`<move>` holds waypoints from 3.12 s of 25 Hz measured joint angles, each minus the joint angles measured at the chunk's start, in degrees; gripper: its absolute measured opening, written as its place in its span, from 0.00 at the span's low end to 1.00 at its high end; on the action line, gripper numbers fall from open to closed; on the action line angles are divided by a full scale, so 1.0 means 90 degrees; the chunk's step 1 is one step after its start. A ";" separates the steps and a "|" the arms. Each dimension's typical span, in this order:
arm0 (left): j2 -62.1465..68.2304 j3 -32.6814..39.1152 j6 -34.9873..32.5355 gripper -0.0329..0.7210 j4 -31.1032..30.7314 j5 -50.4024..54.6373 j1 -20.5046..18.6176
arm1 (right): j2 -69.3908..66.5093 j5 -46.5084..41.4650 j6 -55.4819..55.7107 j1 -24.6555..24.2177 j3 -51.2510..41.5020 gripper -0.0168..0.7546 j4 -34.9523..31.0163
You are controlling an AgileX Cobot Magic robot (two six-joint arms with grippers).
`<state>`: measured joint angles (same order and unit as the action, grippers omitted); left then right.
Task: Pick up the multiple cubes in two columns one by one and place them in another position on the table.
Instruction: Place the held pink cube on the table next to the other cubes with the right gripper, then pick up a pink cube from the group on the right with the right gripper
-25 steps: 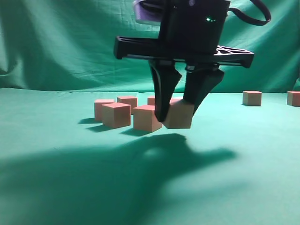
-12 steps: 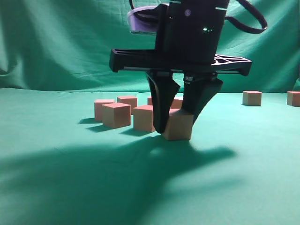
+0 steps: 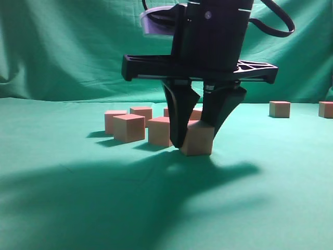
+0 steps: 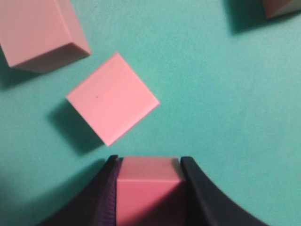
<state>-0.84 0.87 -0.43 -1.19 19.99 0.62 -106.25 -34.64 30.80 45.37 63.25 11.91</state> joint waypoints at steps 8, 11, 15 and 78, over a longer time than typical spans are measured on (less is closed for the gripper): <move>0.0000 0.0000 0.0000 0.04 0.0000 0.0000 0.0000 | -0.0039 0.0000 -0.0051 0.0000 0.0000 0.50 0.0050; 0.0000 0.0000 0.0000 0.04 0.0000 0.0000 0.0000 | -0.0039 0.0011 -0.0069 0.0026 0.0000 0.70 0.0064; 0.0000 0.0000 0.0000 0.04 0.0000 0.0000 0.0000 | 0.0022 0.0011 -0.0103 0.0068 0.0000 0.79 0.0064; 0.0000 0.0000 0.0000 0.04 0.0000 0.0000 0.0000 | -0.1997 -0.2444 -0.1498 -0.4907 0.3806 0.73 -0.0062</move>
<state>-0.84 0.87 -0.43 -1.19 19.99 0.62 -124.23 -56.64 17.32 1.20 97.51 11.35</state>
